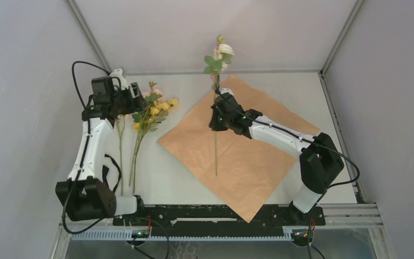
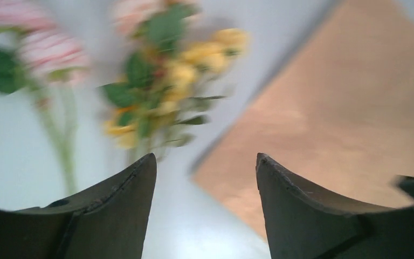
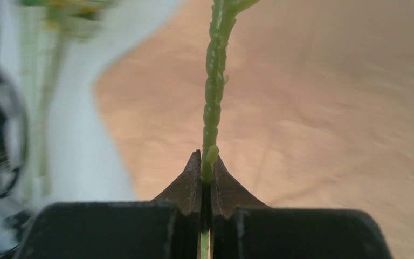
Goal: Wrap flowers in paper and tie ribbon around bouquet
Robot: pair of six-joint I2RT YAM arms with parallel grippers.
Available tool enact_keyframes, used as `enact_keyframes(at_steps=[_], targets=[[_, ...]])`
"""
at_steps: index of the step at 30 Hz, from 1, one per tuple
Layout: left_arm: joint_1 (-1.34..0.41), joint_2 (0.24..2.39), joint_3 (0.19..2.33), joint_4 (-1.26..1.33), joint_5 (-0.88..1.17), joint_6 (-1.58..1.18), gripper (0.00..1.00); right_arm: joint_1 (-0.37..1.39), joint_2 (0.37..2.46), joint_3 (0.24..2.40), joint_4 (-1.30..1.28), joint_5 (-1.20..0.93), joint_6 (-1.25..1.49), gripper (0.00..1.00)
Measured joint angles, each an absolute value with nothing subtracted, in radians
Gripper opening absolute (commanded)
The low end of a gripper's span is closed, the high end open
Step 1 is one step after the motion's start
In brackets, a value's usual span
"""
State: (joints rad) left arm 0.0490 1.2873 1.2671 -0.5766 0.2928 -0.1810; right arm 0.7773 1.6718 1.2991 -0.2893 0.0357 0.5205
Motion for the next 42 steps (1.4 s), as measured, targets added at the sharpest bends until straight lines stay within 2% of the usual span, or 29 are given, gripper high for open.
enact_keyframes(at_steps=[4, 5, 6, 8, 9, 11, 17, 21, 24, 27, 28, 35, 38, 42], targets=[[0.206, 1.383, 1.235, -0.606, 0.156, -0.063, 0.62, 0.691, 1.73, 1.299, -0.466, 0.139, 0.49, 0.0], [0.245, 1.417, 1.226, -0.612, 0.132, -0.04, 0.56, 0.673, 1.752, 1.302, -0.496, 0.156, 0.484, 0.04], [0.28, 1.455, 1.222, -0.62, 0.11, -0.02, 0.53, 0.653, 1.782, 1.308, -0.531, 0.173, 0.477, 0.12], [0.33, 1.532, 1.222, -0.629, 0.076, 0.009, 0.51, 0.621, 1.846, 1.325, -0.581, 0.197, 0.47, 0.43], [0.35, 1.572, 1.222, -0.632, 0.062, 0.023, 0.51, 0.61, 1.876, 1.335, -0.6, 0.207, 0.469, 0.53], [0.371, 1.639, 1.223, -0.64, 0.043, 0.047, 0.53, 0.595, 1.931, 1.365, -0.643, 0.228, 0.46, 0.62], [0.369, 1.808, 1.229, -0.659, -0.006, 0.097, 0.55, 0.611, 1.99, 1.436, -0.707, 0.274, 0.452, 0.66], [0.369, 1.899, 1.277, -0.683, -0.03, 0.108, 0.45, 0.631, 1.98, 1.441, -0.712, 0.281, 0.45, 0.65], [0.369, 1.951, 1.354, -0.692, -0.045, 0.113, 0.33, 0.644, 1.955, 1.433, -0.714, 0.282, 0.445, 0.65], [0.369, 1.99, 1.411, -0.707, -0.039, 0.115, 0.05, 0.655, 1.914, 1.409, -0.713, 0.289, 0.44, 0.65], [0.369, 2.001, 1.428, -0.719, -0.03, 0.12, 0.01, 0.657, 1.898, 1.401, -0.715, 0.292, 0.437, 0.65], [0.39, 2.004, 1.436, -0.742, 0.044, 0.126, 0.0, 0.669, 1.819, 1.367, -0.717, 0.312, 0.425, 0.65], [0.443, 1.939, 1.385, -0.709, 0.104, 0.08, 0.0, 0.688, 1.784, 1.363, -0.717, 0.32, 0.411, 0.66], [0.525, 1.763, 1.347, -0.696, 0.184, 0.007, 0.0, 0.746, 1.732, 1.36, -0.689, 0.296, 0.381, 0.8]])
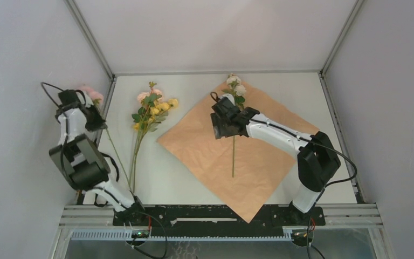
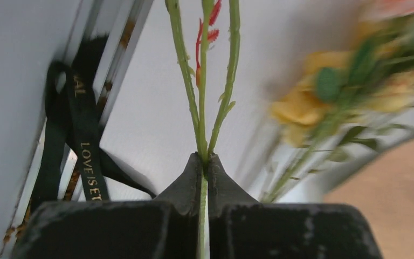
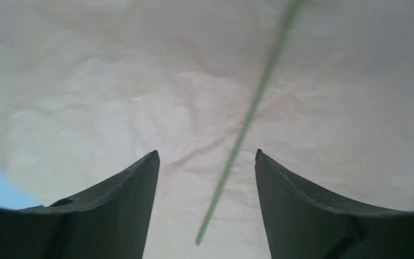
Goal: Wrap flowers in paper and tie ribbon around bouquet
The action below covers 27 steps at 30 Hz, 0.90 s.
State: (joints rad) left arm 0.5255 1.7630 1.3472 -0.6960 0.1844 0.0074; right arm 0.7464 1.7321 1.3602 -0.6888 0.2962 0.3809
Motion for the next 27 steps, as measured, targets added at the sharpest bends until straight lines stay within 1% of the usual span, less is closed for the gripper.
enact_keyframes(at_steps=[1, 2, 4, 8, 11, 14, 18, 19, 20, 21, 23, 24, 25, 26, 27], targets=[[0.538, 1.7, 1.347, -0.686, 0.215, -0.014, 0.0, 0.767, 1.715, 1.36, -0.669, 0.267, 0.369, 0.95], [0.54, 1.636, 1.348, -0.677, 0.247, -0.037, 0.0, 0.783, 1.7, 1.36, -0.648, 0.234, 0.363, 0.99], [0.533, 1.534, 1.351, -0.659, 0.321, -0.075, 0.0, 0.814, 1.667, 1.356, -0.588, 0.149, 0.348, 0.99], [0.486, 1.351, 1.367, -0.645, 0.517, -0.163, 0.0, 0.888, 1.594, 1.354, -0.383, -0.064, 0.331, 1.0], [0.399, 1.26, 1.367, -0.618, 0.64, -0.238, 0.0, 0.938, 1.576, 1.36, -0.228, -0.174, 0.331, 1.0], [0.284, 1.209, 1.351, -0.583, 0.728, -0.31, 0.0, 0.976, 1.597, 1.392, -0.094, -0.234, 0.351, 0.99], [0.123, 1.178, 1.331, -0.553, 0.789, -0.378, 0.0, 0.989, 1.684, 1.49, -0.002, -0.246, 0.396, 0.92], [0.089, 1.171, 1.324, -0.542, 0.798, -0.392, 0.0, 0.989, 1.711, 1.515, 0.012, -0.243, 0.408, 0.85], [0.062, 1.162, 1.319, -0.537, 0.807, -0.404, 0.0, 0.988, 1.732, 1.531, 0.018, -0.238, 0.416, 0.75], [0.041, 1.154, 1.314, -0.53, 0.818, -0.415, 0.0, 0.987, 1.75, 1.541, 0.022, -0.233, 0.426, 0.59], [0.027, 1.139, 1.307, -0.514, 0.841, -0.438, 0.0, 0.981, 1.776, 1.545, 0.025, -0.216, 0.442, 0.17], [0.027, 1.133, 1.304, -0.504, 0.851, -0.448, 0.0, 0.978, 1.789, 1.545, 0.018, -0.203, 0.47, 0.0], [0.027, 1.13, 1.302, -0.496, 0.858, -0.456, 0.12, 0.973, 1.792, 1.545, 0.013, -0.199, 0.469, 0.0], [0.027, 1.127, 1.299, -0.489, 0.858, -0.456, 0.38, 0.968, 1.794, 1.544, 0.007, -0.195, 0.482, 0.0], [0.027, 1.127, 1.294, -0.484, 0.849, -0.449, 0.59, 0.964, 1.794, 1.544, 0.002, -0.196, 0.487, 0.0]])
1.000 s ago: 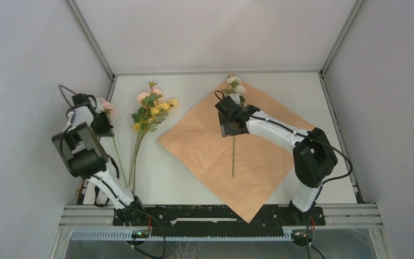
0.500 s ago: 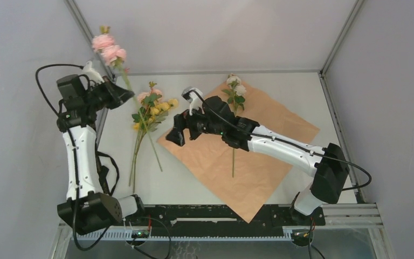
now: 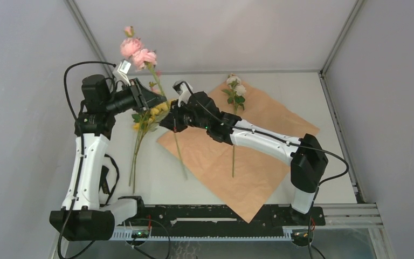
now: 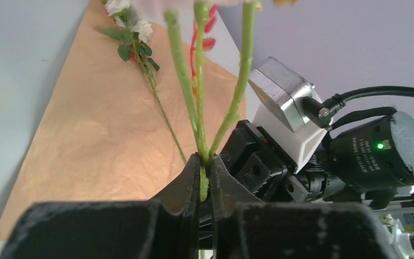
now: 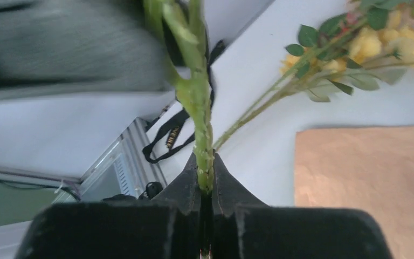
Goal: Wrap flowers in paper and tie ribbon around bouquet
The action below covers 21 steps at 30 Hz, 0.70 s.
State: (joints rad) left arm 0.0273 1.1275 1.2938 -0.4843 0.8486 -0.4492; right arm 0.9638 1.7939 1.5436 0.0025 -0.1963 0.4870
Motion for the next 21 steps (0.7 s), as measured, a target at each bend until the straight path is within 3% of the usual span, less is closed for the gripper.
enact_keyframes(at_steps=[2, 7, 16, 18, 20, 21], targets=[[0.025, 1.137, 1.293, -0.508, 0.826, -0.41, 0.68, 0.96, 1.78, 1.525, -0.015, -0.178, 0.498, 0.0], [0.035, 1.214, 1.318, -0.675, 0.561, -0.174, 0.69, 0.849, 1.72, 1.438, -0.229, -0.038, 0.501, 0.0], [0.109, 1.433, 1.192, -0.756, 0.114, 0.145, 0.51, 0.624, 1.773, 1.4, -0.583, 0.22, 0.451, 0.01], [0.113, 1.471, 1.161, -0.749, 0.062, 0.173, 0.47, 0.612, 1.808, 1.399, -0.606, 0.244, 0.447, 0.08], [0.114, 1.525, 1.146, -0.742, 0.018, 0.194, 0.44, 0.593, 1.857, 1.399, -0.611, 0.254, 0.441, 0.28], [0.114, 1.548, 1.145, -0.739, 0.008, 0.199, 0.43, 0.587, 1.876, 1.4, -0.611, 0.255, 0.441, 0.43]])
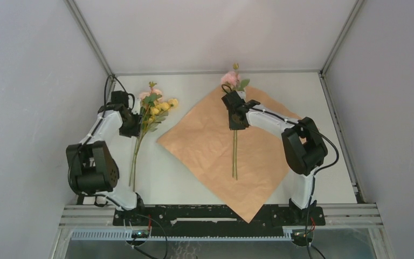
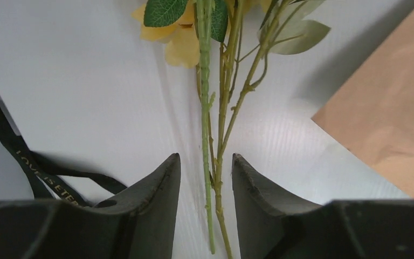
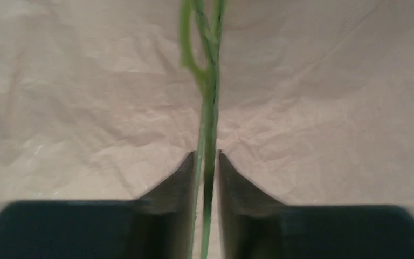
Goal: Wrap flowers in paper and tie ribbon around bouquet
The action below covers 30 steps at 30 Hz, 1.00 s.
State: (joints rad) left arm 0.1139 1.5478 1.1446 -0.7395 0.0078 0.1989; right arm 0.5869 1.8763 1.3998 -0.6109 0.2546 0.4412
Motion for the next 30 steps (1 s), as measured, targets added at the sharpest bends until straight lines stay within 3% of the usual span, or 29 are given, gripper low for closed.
enact_keyframes(at_steps=[3, 9, 13, 16, 23, 30], targets=[[0.114, 1.616, 1.145, -0.726, -0.017, 0.211, 0.41, 0.57, 1.935, 1.4, -0.615, 0.261, 0.423, 0.58], [0.114, 1.69, 1.15, -0.707, -0.031, 0.219, 0.35, 0.563, 1.952, 1.401, -0.643, 0.275, 0.402, 0.6], [0.114, 1.755, 1.176, -0.706, -0.023, 0.216, 0.22, 0.565, 1.928, 1.393, -0.649, 0.275, 0.398, 0.6], [0.114, 1.802, 1.202, -0.706, -0.023, 0.214, 0.01, 0.567, 1.869, 1.373, -0.653, 0.276, 0.398, 0.6], [0.129, 1.813, 1.237, -0.732, -0.001, 0.206, 0.0, 0.596, 1.742, 1.356, -0.659, 0.299, 0.389, 0.63], [0.229, 1.66, 1.29, -0.822, 0.115, 0.178, 0.0, 0.665, 1.658, 1.349, -0.656, 0.304, 0.363, 0.75]])
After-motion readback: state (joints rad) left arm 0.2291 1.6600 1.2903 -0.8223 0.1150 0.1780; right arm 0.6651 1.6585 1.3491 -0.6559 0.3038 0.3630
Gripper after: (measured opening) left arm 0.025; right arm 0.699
